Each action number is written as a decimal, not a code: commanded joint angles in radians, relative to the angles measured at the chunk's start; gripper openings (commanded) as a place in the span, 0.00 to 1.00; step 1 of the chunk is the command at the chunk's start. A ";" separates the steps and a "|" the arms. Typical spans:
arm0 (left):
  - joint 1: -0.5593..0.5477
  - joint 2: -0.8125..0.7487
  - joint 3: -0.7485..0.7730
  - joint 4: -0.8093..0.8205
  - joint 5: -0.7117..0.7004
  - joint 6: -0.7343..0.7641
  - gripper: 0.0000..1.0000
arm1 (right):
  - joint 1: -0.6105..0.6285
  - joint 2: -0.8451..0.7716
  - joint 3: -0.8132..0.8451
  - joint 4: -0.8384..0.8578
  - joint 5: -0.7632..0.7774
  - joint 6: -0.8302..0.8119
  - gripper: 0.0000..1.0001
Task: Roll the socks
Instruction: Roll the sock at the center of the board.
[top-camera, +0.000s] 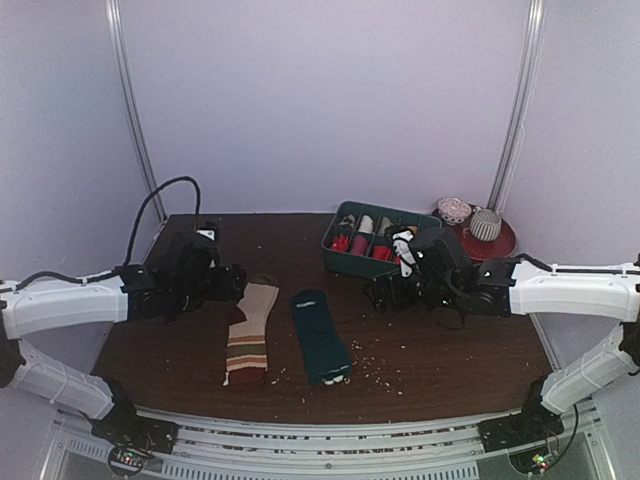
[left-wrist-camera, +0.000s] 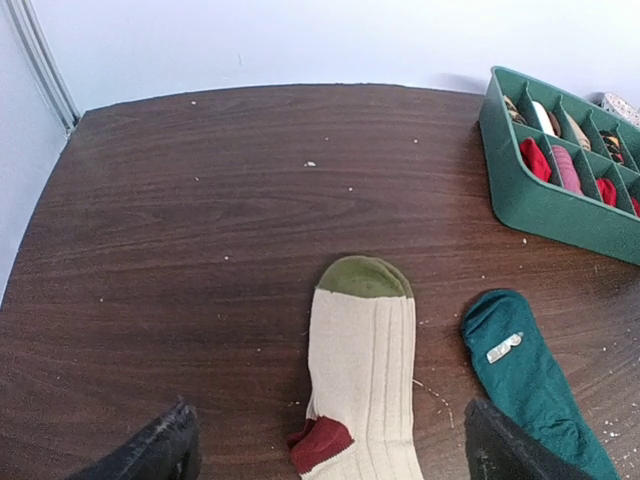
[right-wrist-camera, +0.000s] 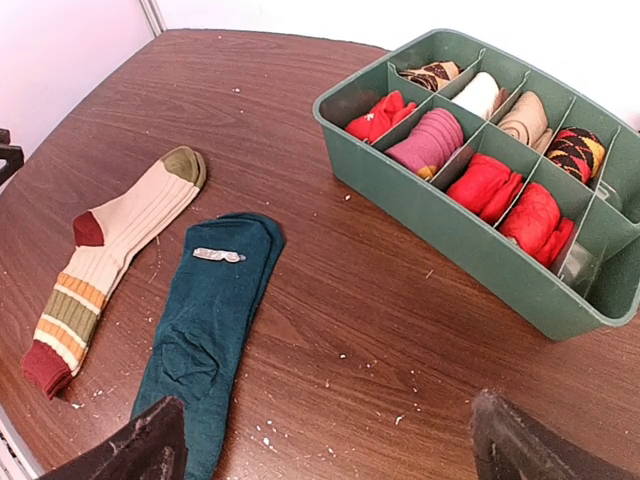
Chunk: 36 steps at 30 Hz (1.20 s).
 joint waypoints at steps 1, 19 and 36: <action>0.004 -0.063 0.005 0.079 -0.018 0.071 0.92 | -0.005 -0.014 -0.024 0.023 -0.012 -0.041 1.00; -0.006 -0.222 -0.201 0.371 0.288 0.274 0.98 | 0.062 -0.013 -0.345 0.529 -0.558 -0.671 0.95; -0.012 -0.230 -0.271 0.335 0.307 0.278 0.98 | 0.129 0.339 -0.155 0.391 -0.683 -0.918 0.87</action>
